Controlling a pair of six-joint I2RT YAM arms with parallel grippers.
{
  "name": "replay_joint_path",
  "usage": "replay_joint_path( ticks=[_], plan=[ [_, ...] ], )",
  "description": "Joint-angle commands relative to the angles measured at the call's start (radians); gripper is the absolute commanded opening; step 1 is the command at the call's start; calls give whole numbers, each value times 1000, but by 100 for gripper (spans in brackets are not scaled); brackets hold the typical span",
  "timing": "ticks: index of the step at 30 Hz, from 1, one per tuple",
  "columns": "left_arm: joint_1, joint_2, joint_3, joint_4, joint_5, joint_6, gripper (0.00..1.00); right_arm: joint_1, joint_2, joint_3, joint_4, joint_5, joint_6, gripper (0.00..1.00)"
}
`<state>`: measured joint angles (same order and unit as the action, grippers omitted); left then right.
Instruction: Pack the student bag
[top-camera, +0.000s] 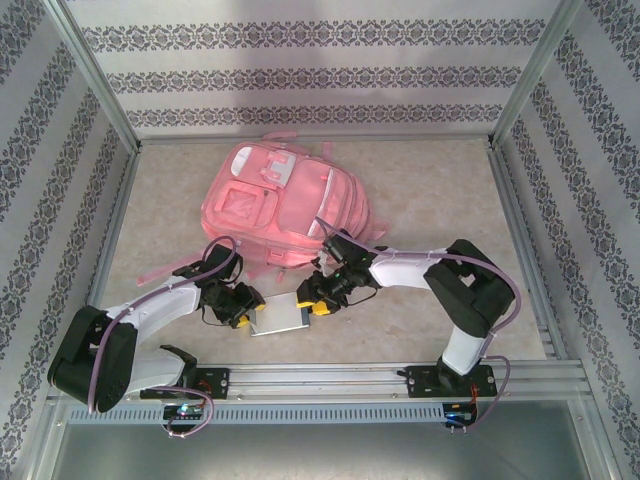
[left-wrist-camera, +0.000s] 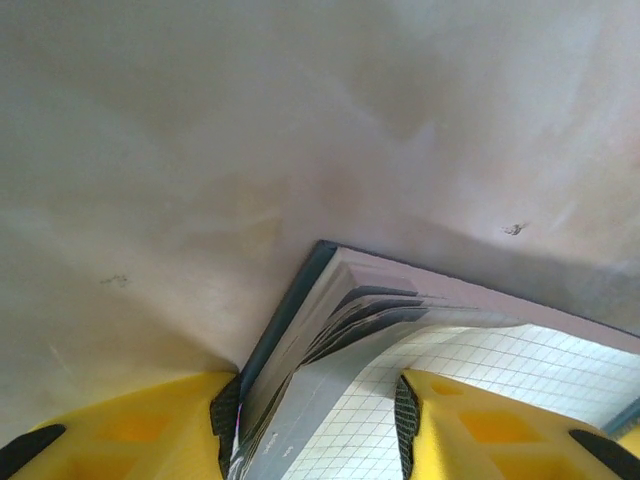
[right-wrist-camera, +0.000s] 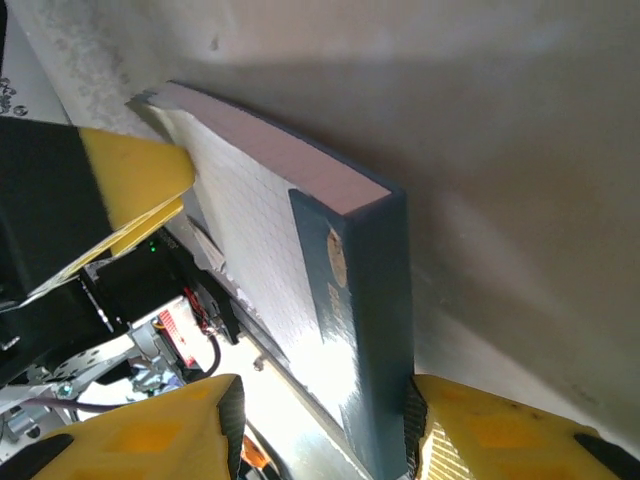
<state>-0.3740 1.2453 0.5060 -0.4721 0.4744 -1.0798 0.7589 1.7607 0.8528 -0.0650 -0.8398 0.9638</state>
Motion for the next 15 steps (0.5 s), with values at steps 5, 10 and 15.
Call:
replay_joint_path(
  ticks=[5,10,15],
  plan=[
    [-34,15,-51,132,73,-29,47,34,60,8,358,-130,57,46],
    [-36,21,-62,157,82,-44,47,39,111,3,422,-136,91,46],
    [-39,35,-60,179,94,-49,46,65,159,41,348,-116,30,45]
  ],
)
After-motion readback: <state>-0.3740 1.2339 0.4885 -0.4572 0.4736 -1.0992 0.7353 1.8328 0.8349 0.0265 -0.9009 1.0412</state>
